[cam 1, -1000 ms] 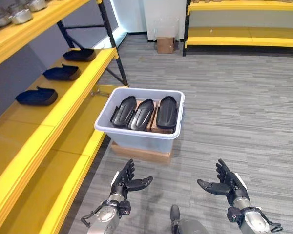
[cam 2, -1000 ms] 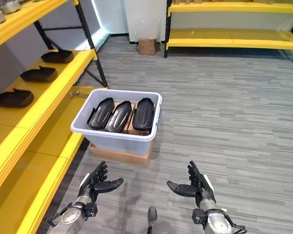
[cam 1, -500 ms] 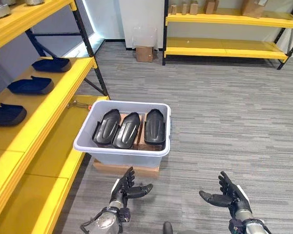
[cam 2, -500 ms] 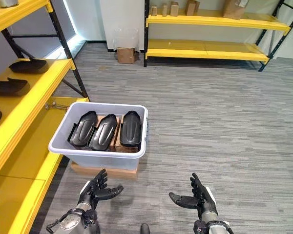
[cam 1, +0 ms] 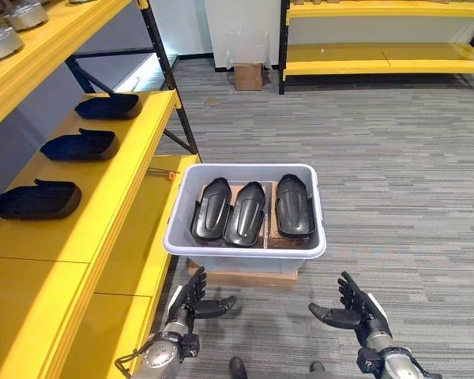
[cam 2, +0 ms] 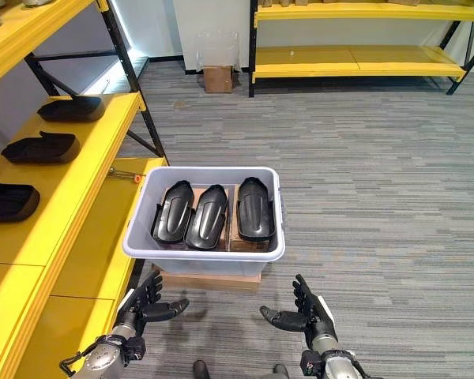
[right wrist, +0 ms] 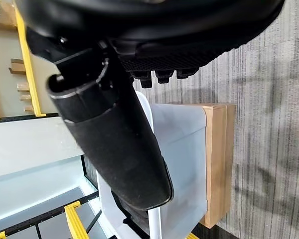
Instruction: Move parts from the plastic box to the shelf.
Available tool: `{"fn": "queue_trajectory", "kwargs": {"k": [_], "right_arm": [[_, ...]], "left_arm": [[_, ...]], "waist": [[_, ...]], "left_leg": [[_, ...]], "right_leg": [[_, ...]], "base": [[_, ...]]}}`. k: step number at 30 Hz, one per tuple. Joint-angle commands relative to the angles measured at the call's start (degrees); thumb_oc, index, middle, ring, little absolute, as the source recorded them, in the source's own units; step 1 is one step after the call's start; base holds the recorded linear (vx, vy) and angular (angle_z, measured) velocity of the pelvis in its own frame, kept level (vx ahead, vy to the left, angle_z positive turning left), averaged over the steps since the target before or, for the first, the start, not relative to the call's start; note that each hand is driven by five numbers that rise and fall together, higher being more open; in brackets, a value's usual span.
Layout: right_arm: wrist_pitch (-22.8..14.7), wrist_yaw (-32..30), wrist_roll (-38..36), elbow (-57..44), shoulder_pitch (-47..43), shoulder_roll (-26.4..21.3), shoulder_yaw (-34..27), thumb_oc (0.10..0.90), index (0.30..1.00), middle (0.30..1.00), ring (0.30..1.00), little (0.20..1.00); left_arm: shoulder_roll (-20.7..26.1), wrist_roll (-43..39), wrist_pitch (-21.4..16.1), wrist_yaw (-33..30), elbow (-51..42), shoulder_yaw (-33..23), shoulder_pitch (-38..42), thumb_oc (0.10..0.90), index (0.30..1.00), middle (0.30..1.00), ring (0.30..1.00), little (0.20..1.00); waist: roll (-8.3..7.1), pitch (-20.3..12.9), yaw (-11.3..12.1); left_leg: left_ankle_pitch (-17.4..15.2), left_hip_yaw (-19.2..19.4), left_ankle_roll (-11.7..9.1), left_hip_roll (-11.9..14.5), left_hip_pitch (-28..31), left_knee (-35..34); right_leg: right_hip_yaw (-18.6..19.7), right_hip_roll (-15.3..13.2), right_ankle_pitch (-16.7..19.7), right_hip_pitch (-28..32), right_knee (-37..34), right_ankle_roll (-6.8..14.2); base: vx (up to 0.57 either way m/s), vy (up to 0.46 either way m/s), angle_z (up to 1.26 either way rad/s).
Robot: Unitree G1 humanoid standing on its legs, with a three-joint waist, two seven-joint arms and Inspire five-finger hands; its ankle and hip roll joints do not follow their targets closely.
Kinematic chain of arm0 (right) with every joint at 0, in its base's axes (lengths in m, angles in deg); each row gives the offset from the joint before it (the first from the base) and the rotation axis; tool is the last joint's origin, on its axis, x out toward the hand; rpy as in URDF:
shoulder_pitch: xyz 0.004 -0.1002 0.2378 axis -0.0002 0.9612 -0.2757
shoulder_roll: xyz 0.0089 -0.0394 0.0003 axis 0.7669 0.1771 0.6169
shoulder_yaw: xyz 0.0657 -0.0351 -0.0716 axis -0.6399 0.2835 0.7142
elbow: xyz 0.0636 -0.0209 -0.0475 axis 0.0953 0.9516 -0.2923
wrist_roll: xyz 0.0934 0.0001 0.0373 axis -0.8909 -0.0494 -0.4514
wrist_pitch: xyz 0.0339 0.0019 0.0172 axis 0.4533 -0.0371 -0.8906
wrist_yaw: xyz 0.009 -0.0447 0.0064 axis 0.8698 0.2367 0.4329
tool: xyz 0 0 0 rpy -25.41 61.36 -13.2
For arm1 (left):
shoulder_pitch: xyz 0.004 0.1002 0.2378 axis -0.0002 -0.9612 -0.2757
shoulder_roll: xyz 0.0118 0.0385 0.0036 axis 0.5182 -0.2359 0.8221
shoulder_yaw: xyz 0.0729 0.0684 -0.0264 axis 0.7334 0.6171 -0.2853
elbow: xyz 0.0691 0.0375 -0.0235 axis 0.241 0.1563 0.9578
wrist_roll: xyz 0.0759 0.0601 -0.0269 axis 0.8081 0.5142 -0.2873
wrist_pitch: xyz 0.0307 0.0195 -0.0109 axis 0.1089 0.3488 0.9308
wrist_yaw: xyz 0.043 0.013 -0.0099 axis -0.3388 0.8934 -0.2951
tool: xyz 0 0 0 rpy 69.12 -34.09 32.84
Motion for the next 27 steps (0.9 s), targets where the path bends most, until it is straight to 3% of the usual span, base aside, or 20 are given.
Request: {"fn": "queue_trajectory", "kwargs": {"k": [1,2,3,4,6,7,9,10,11,13,17,19,22,24,26,27], "right_arm": [[-4.34,0.48,0.32,-4.99,-1.41,-1.23,-0.47,0.900,1.000,1.000,1.000,1.000],[-4.34,0.48,0.32,-4.99,-1.41,-1.24,-0.47,0.900,1.000,1.000,1.000,1.000],[-4.19,0.83,0.17,-4.79,-1.62,-1.53,-0.20,0.900,1.000,1.000,1.000,1.000],[-4.15,0.94,-0.10,-4.85,-1.57,-1.74,-0.08,0.900,1.000,1.000,1.000,1.000],[-4.27,1.23,-0.28,-4.85,-1.20,-1.87,-0.15,0.900,1.000,1.000,1.000,1.000],[-4.27,1.35,-0.32,-4.80,-1.06,-2.14,-0.15,0.900,1.000,1.000,1.000,1.000],[-4.18,1.43,-0.20,-4.80,-0.93,-2.38,-0.40,0.900,1.000,1.000,1.000,1.000],[-4.23,1.40,-0.04,-4.76,-0.97,-2.41,-0.55,0.900,1.000,1.000,1.000,1.000],[-4.25,1.34,0.25,-4.96,-1.02,-2.53,-0.56,0.900,1.000,1.000,1.000,1.000],[-4.31,1.36,0.18,-5.30,-0.84,-2.62,-0.61,0.900,1.000,1.000,1.000,1.000],[-4.60,1.60,-0.32,-5.06,-0.16,-2.83,-0.81,0.900,1.000,1.000,1.000,1.000],[-5.15,1.43,-1.60,-5.57,-0.95,-3.76,-1.76,0.900,1.000,1.000,1.000,1.000],[-5.59,1.21,-2.85,-5.60,-0.72,-4.28,-2.33,0.900,1.000,1.000,1.000,1.000],[-5.84,0.93,-3.45,-5.51,-0.82,-4.76,-2.58,0.900,1.000,1.000,1.000,1.000],[-5.72,1.08,-3.84,-5.80,-1.00,-5.36,-2.67,0.900,1.000,1.000,1.000,1.000],[-5.72,1.08,-3.84,-5.80,-0.99,-5.36,-2.67,0.900,1.000,1.000,1.000,1.000]], "left_arm": [[2.21,0.43,-4.79,0.11,-6.67,-3.79,1.55,0.900,1.000,1.000,1.000,1.000],[2.21,0.43,-4.79,0.11,-6.68,-3.79,1.55,0.900,1.000,1.000,1.000,1.000],[1.91,0.39,-4.67,0.63,-6.38,-4.24,1.00,0.900,1.000,1.000,1.000,1.000],[1.92,0.26,-4.76,0.65,-6.33,-4.58,0.80,0.900,1.000,1.000,1.000,1.000],[1.78,0.58,-4.86,1.32,-6.20,-5.22,0.21,0.900,1.000,1.000,1.000,1.000],[1.76,0.70,-4.96,1.60,-6.20,-5.22,-0.02,0.900,1.000,1.000,1.000,1.000],[1.69,0.79,-5.05,1.98,-6.03,-5.52,0.05,0.900,1.000,1.000,1.000,1.000],[1.64,0.98,-5.16,2.02,-5.84,-5.34,0.20,0.900,1.000,1.000,1.000,1.000],[1.59,1.12,-5.29,2.02,-5.77,-5.11,0.50,0.900,1.000,1.000,1.000,1.000],[1.47,1.10,-5.54,2.01,-5.86,-5.03,0.51,0.900,1.000,1.000,1.000,1.000],[0.19,1.84,-5.80,2.79,-4.91,-3.98,0.72,0.900,1.000,1.000,1.000,1.000],[-0.85,0.79,-5.79,2.25,-4.72,-3.36,2.14,0.900,1.000,1.000,1.000,1.000],[-1.19,0.25,-5.72,2.34,-4.34,-2.98,2.78,0.900,1.000,1.000,1.000,1.000],[-1.28,0.03,-5.73,2.31,-4.28,-2.73,3.53,0.900,1.000,1.000,1.000,1.000],[-1.30,-0.34,-5.62,2.08,-4.49,-2.73,3.79,0.900,1.000,1.000,1.000,1.000],[-1.30,-0.34,-5.62,2.08,-4.49,-2.73,3.79,0.900,1.000,1.000,1.000,1.000]], "waist": [[-0.19,0.66,0.98],[-0.20,0.70,0.95],[0.57,1.20,0.29],[0.72,1.77,0.55],[0.37,1.79,0.54],[0.47,1.63,0.38],[-0.20,1.78,0.14],[-0.33,1.91,-0.18],[-0.47,2.21,-0.91],[-0.64,2.53,-1.11],[-1.15,1.27,-0.92],[0.29,0.18,-1.47],[0.10,-0.05,-2.15],[-0.67,0.75,-1.77],[-2.02,2.02,-1.03],[-2.02,2.01,-1.04]], "left_leg": [[-3.24,-1.44,-1.06,1.15,2.76,-0.40],[-3.25,-1.47,-1.06,1.14,2.80,-0.40],[-4.40,-0.88,-1.05,1.18,4.06,-0.40],[-4.58,-0.48,-1.01,1.12,4.49,-0.40],[-5.64,-0.25,-1.32,0.23,5.42,-0.40],[-7.24,-0.79,-1.69,0.05,6.52,-0.40],[-6.68,-0.03,-1.89,-0.35,6.52,-0.40],[-6.80,-0.27,-2.04,-0.50,6.84,-0.40],[-7.45,-0.84,-2.38,-0.69,8.02,-0.40],[-7.97,-1.06,-2.57,-0.81,8.99,-0.40],[-9.21,-1.63,-2.82,-1.37,10.66,-0.40],[-7.61,-2.76,-4.14,0.88,12.40,-0.40],[-6.24,-2.46,-6.45,3.69,10.60,7.52],[-1.94,-3.67,-8.27,5.25,5.97,19.10],[2.63,-6.66,-9.34,4.80,0.37,30.68],[2.63,-6.67,-9.34,4.80,0.35,30.68]], "right_leg": [[-3.71,-1.03,13.15,0.34,5.64,0.91],[-3.73,-1.05,13.12,0.39,5.66,0.91],[-4.89,3.71,9.10,-4.13,6.57,-0.02],[-6.53,5.16,7.60,-6.17,5.80,-0.40],[-11.96,5.26,7.79,-5.79,-2.17,-0.72],[-12.43,5.84,7.93,-5.50,-5.97,0.13],[-12.26,5.82,12.10,-6.98,-11.84,0.38],[-10.82,5.94,13.47,-7.71,-14.45,0.84],[-6.71,6.40,15.21,-9.05,-17.62,1.65],[-5.34,6.65,15.70,-9.26,-18.03,1.93],[-6.17,6.60,16.62,-6.69,-19.04,0.96],[-7.55,8.42,13.57,-5.30,-16.05,-1.21],[-8.07,9.93,10.66,-2.10,-15.77,-3.44],[-8.44,10.54,9.08,0.77,-16.12,-5.09],[-8.25,10.28,7.84,1.99,-15.67,-6.81],[-8.25,10.28,7.84,1.98,-15.66,-6.81]], "base": [[0.05,0.142,-0.21],[0.09,0.181,-0.21],[0.09,0.145,-0.32],[0.14,0.157,-0.43],[0.19,0.034,-0.44],[0.24,0.002,-0.24],[0.15,-0.052,-0.06],[0.22,-0.098,0.11],[0.21,-0.056,0.07],[0.19,-0.062,0.13],[0.20,-0.099,0.12],[0.32,-0.247,0.21],[0.21,-0.210,0.32],[0.15,-0.236,0.22],[0.06,-0.169,0.44],[0.07,-0.129,0.28]]}}
